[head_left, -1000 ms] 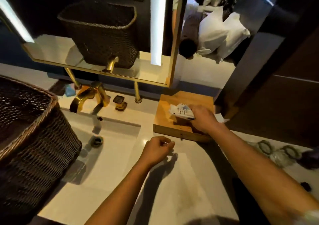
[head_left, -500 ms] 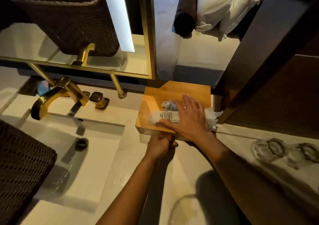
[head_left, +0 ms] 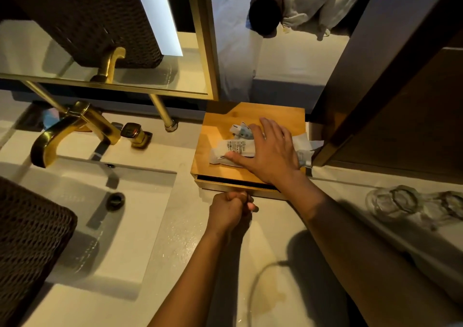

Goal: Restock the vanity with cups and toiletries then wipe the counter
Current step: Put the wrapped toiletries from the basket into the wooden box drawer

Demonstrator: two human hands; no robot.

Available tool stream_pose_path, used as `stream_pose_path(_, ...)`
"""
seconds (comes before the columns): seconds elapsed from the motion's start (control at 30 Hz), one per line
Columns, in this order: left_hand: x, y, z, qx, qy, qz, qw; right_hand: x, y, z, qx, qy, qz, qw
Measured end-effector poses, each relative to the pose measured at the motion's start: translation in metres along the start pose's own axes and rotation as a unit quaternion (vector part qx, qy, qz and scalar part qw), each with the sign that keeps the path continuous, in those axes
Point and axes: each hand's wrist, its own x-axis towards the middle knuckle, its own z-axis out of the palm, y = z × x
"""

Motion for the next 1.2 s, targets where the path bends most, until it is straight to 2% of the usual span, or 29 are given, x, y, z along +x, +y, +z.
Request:
stream_pose_path(0.2, -0.015, -0.02, -0.015, 0.019, -0.01, -0.011, 1.0, -0.002, -0.002, -0.002, -0.003, -0.005, 0.001, 1.0)
stream_pose_path(0.37, -0.031, -0.037, -0.02, -0.008, -0.004, -0.024, 1.0, -0.003, -0.001, -0.005, -0.003, -0.009, -0.007, 1.0)
stream_pose_path(0.63, -0.044, -0.06, -0.032, 0.131, -0.024, 0.024, 0.991, -0.008, 0.0, -0.009, 0.033, -0.011, -0.034, 0.999)
stream_pose_path(0.7, -0.051, -0.062, -0.036, 0.265, 0.018, 0.081, 0.961, -0.011, 0.001, -0.009, 0.026, -0.015, -0.039, 0.999)
stream_pose_path(0.77, -0.063, -0.066, -0.046, 0.373, 0.058, 0.194, 0.906, -0.017, 0.003, -0.009, 0.012, -0.028, -0.053, 0.998)
stream_pose_path(0.83, -0.07, -0.071, -0.063, 0.405, 0.095, 0.337, 0.844, -0.026, 0.004, -0.008, -0.009, -0.035, -0.074, 0.997)
stream_pose_path(0.9, -0.069, -0.077, -0.085, 0.451, 0.112, 0.409, 0.785, -0.034, 0.007, -0.007, -0.019, -0.036, -0.1, 0.994)
stream_pose_path(0.93, -0.065, -0.079, -0.095, 0.494, 0.11, 0.411, 0.759, -0.037, 0.008, -0.006, -0.018, -0.034, -0.109, 0.993)
stream_pose_path(1.0, -0.059, -0.079, -0.109, 0.589, 0.065, 0.363, 0.719, -0.044, 0.008, -0.005, 0.001, -0.017, -0.116, 0.993)
stream_pose_path(1.07, -0.055, -0.079, -0.115, 0.621, 0.003, 0.314, 0.718, -0.051, 0.005, -0.002, 0.019, 0.012, -0.113, 0.993)
stream_pose_path(1.2, -0.058, -0.073, -0.118, 0.637, -0.009, 0.301, 0.709, -0.071, -0.012, -0.009, 0.073, 0.032, -0.085, 0.993)
